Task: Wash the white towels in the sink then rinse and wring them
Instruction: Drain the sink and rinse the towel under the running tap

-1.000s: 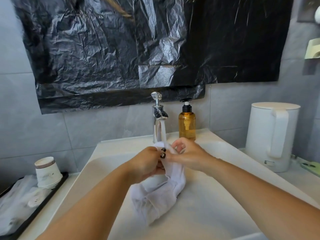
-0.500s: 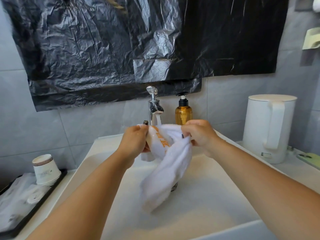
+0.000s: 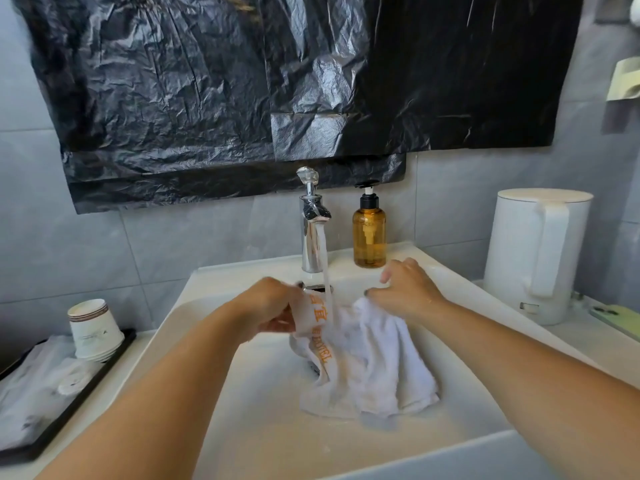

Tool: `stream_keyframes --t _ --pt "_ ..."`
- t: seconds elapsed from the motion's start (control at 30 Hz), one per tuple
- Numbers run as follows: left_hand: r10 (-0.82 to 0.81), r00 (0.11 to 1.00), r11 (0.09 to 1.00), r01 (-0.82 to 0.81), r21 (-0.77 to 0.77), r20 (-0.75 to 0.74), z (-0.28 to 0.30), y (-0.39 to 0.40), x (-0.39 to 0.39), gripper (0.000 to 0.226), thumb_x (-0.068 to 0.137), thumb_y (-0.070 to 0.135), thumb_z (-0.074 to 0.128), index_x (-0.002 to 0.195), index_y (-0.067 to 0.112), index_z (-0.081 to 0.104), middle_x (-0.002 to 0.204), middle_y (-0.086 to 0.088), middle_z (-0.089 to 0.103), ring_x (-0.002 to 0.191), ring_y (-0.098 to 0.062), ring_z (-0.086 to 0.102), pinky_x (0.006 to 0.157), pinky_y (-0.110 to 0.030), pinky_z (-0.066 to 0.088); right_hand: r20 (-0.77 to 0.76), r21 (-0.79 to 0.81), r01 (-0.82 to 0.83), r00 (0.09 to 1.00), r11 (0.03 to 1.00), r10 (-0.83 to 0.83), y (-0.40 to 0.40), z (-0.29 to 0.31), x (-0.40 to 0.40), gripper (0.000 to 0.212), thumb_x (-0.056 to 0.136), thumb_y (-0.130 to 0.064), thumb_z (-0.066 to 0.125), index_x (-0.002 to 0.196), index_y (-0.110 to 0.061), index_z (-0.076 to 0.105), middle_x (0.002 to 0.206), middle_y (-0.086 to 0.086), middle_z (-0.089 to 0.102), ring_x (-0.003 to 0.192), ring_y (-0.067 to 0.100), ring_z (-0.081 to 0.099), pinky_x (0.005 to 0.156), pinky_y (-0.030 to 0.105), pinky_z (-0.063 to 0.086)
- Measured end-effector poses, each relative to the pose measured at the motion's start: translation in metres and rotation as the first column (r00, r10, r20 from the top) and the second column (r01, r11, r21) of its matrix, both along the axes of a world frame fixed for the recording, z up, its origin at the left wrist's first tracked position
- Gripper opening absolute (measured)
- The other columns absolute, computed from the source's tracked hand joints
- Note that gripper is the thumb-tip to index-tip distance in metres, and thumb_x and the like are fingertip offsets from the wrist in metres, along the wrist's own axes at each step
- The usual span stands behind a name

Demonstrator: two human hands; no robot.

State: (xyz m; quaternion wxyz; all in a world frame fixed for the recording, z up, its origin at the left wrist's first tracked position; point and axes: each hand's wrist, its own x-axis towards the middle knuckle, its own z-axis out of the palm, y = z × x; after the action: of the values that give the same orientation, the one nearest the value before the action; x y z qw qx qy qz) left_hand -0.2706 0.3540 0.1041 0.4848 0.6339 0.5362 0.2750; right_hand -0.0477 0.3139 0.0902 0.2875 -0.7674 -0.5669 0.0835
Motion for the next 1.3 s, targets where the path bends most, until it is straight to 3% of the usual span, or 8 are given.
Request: stream_keyframes --t 0.2,0.4,0.57,0.7,0.83,0.93,1.07,1.3 --pt "-0.067 0.985 0.988 0.087 0.124 -0.158 -0.006 -0.007 0.018 0.012 0.095 0.007 0.053 0.090 0.010 0.065 0.079 -0.008 0.062 0.068 -0.019 0.056 0.059 -0.025 0.046 0.168 -0.321 -0.270 0.927 0.908 0.335 0.007 -0.015 -0.011 0.042 0.072 -0.031 0.077 0.104 -0.024 0.052 0.109 0.000 0.045 0.100 0.019 0.049 0.065 0.027 0.042" --pt "0.353 0.912 0.886 -0.398 0.237 0.210 0.017 0.019 -0.012 0.022 0.086 0.001 0.053 0.067 0.006 0.062 0.079 -0.020 0.061 0.076 -0.029 0.057 0.069 -0.044 0.050 -0.261 0.172 0.001 0.964 0.985 0.045 0.008 0.013 0.028 0.038 0.082 0.005 0.050 0.062 -0.023 0.066 0.073 -0.002 0.064 0.069 0.021 0.059 0.050 0.021 0.044" --pt "0.507 0.758 0.777 -0.608 0.164 0.412 0.035 0.023 -0.036 0.021 0.086 0.005 0.045 0.065 0.008 0.049 0.068 -0.012 0.047 0.066 -0.027 0.044 0.056 -0.030 0.032 -0.280 0.273 0.228 0.948 0.935 -0.149 0.010 0.023 0.052 0.020 0.085 -0.003 0.058 0.083 -0.009 0.076 0.092 0.006 0.071 0.091 0.024 0.062 0.076 0.025 0.046" --pt "0.411 0.909 0.870 -0.371 0.326 -0.061 0.030 0.017 -0.031 0.017 0.081 0.007 0.058 0.064 0.006 0.061 0.060 -0.009 0.052 0.060 -0.028 0.048 0.054 -0.026 0.038 0.063 -0.035 0.125 0.990 0.992 -0.123 0.015 0.003 0.051 0.017 0.084 -0.009 0.059 0.094 -0.007 0.073 0.102 0.009 0.070 0.094 0.027 0.064 0.082 0.032 0.055" --pt "0.051 0.902 0.997 -0.024 0.067 -0.429 0.008 0.015 -0.025 0.010 0.085 0.007 0.066 0.092 0.003 0.070 0.089 -0.013 0.069 0.083 -0.028 0.069 0.069 -0.035 0.061 0.132 -0.016 -0.149 0.980 0.989 0.149 0.001 0.004 0.026 0.022 0.079 -0.030 0.076 0.094 -0.026 0.060 0.106 -0.004 0.058 0.099 0.018 0.057 0.080 0.031 0.050" --pt "0.032 0.995 0.997 -0.026 0.066 -0.098 0.000 0.020 -0.020 0.015 0.093 0.004 0.056 0.098 -0.008 0.064 0.093 -0.021 0.066 0.078 -0.032 0.064 0.073 -0.037 0.059 -0.154 -0.060 -0.446 0.888 0.893 0.433 -0.013 0.004 -0.018 0.052 0.069 -0.054 0.081 0.107 -0.029 0.055 0.104 -0.008 0.059 0.095 0.011 0.058 0.079 0.028 0.050" --pt "-0.043 0.906 0.996 0.008 0.084 0.420 0.014 -0.004 0.004 0.009 0.095 -0.003 0.050 0.089 -0.001 0.056 0.085 -0.019 0.051 0.062 -0.023 0.051 0.049 -0.023 0.049 -0.129 0.084 -0.568 0.808 0.818 0.575 -0.010 -0.011 -0.071 0.093 0.053 -0.071 0.081 0.129 -0.031 0.044 0.119 -0.012 0.058 0.109 0.008 0.058 0.086 0.032 0.053" --pt "-0.014 0.774 0.957 -0.173 0.233 0.633 0.054 -0.039 0.005 0.013 0.095 -0.005 0.047 0.093 -0.002 0.060 0.081 -0.014 0.071 0.072 -0.022 0.072 0.063 -0.030 0.058 -0.250 0.063 -0.290 0.922 0.955 0.296 -0.016 0.019 -0.017 0.014 0.075 -0.027 0.069 0.082 -0.018 0.061 0.082 0.001 0.062 0.078 0.021 0.058 0.063 0.029 0.041"
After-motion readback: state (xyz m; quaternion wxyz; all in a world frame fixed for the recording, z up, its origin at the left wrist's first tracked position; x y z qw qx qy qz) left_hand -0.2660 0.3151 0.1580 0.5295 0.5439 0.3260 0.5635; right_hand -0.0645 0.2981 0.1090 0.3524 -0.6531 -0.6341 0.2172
